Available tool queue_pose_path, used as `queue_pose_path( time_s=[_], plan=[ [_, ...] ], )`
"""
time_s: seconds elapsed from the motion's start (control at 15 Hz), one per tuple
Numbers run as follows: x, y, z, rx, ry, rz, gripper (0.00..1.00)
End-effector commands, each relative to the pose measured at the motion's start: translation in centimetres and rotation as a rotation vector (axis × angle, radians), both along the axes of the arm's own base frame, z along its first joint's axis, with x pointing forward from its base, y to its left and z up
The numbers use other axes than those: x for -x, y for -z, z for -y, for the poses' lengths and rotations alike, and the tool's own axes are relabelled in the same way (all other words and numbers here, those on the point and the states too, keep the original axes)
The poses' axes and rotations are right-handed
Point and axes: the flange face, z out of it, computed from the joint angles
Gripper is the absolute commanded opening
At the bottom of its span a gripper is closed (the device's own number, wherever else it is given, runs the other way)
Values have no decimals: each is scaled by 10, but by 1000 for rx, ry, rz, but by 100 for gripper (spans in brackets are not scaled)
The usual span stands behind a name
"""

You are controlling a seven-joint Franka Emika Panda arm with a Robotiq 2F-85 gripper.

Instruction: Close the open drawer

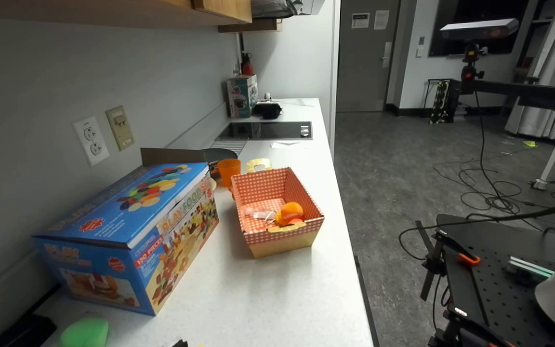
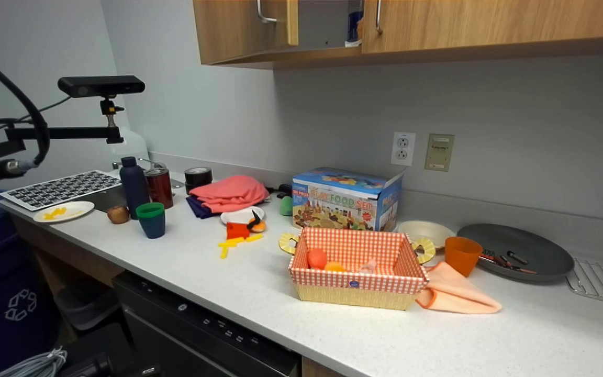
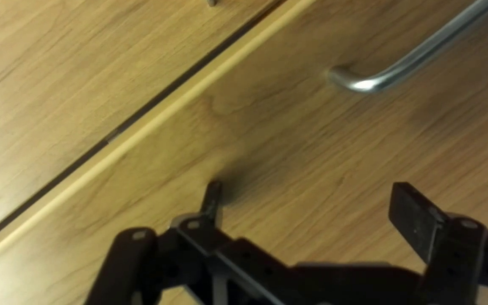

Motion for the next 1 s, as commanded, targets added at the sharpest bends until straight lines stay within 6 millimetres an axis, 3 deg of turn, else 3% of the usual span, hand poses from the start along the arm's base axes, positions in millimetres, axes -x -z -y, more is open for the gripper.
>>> queue_pose_path(
  time_s=[0.0,0.73,0.93],
  plan=[
    [-1,1,-2,-12,-19,-11,100],
    [0,3,-4,-12,-25,-17,100],
    [-33,14,19,8,32,-39,100]
  ],
)
